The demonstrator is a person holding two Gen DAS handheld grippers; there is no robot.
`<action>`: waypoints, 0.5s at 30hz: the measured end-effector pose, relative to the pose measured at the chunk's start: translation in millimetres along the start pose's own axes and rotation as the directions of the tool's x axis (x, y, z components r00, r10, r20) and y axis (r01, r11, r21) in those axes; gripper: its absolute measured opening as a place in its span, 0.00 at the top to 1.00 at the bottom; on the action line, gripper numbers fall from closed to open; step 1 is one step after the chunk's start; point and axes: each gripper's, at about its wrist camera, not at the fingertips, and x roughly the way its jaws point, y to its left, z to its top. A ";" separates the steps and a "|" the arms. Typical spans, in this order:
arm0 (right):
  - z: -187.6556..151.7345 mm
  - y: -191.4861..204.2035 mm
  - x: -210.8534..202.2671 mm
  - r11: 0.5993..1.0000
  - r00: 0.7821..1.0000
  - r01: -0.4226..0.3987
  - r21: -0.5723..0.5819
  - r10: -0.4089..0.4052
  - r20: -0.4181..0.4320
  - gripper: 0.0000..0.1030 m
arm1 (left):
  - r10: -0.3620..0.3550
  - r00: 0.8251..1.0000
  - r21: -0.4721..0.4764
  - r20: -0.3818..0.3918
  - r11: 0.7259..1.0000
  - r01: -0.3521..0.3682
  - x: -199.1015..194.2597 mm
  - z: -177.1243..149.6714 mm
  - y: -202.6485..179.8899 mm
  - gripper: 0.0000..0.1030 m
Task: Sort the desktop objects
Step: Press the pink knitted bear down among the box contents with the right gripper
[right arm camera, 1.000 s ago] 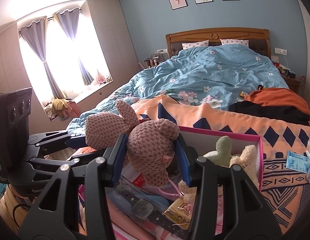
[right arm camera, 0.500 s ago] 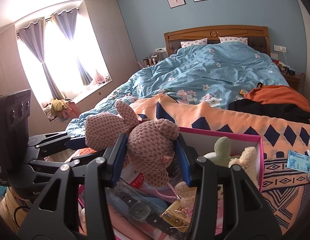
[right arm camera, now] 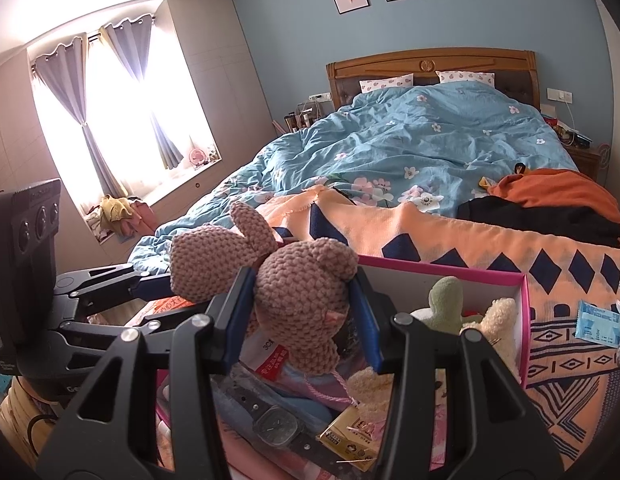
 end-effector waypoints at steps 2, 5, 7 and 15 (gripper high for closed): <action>0.4 -1.3 2.1 1.000 1.000 0.001 0.003 -0.001 -0.002 0.52 | 0.000 1.000 0.000 0.000 1.000 0.000 -0.1 0.4 0.0 0.59; 0.6 -1.6 2.9 1.000 1.000 0.001 0.003 -0.001 -0.003 0.52 | 0.002 1.000 0.001 -0.001 1.000 -0.002 0.5 -0.2 0.4 0.59; 0.6 -1.4 3.1 1.000 1.000 0.002 0.002 -0.002 -0.003 0.52 | 0.001 1.000 -0.001 -0.002 1.000 -0.001 1.6 0.9 0.1 0.59; 2.3 -3.6 5.5 1.000 1.000 0.004 0.002 -0.004 -0.008 0.52 | 0.006 1.000 -0.005 -0.009 1.000 -0.006 5.5 -2.6 2.3 0.59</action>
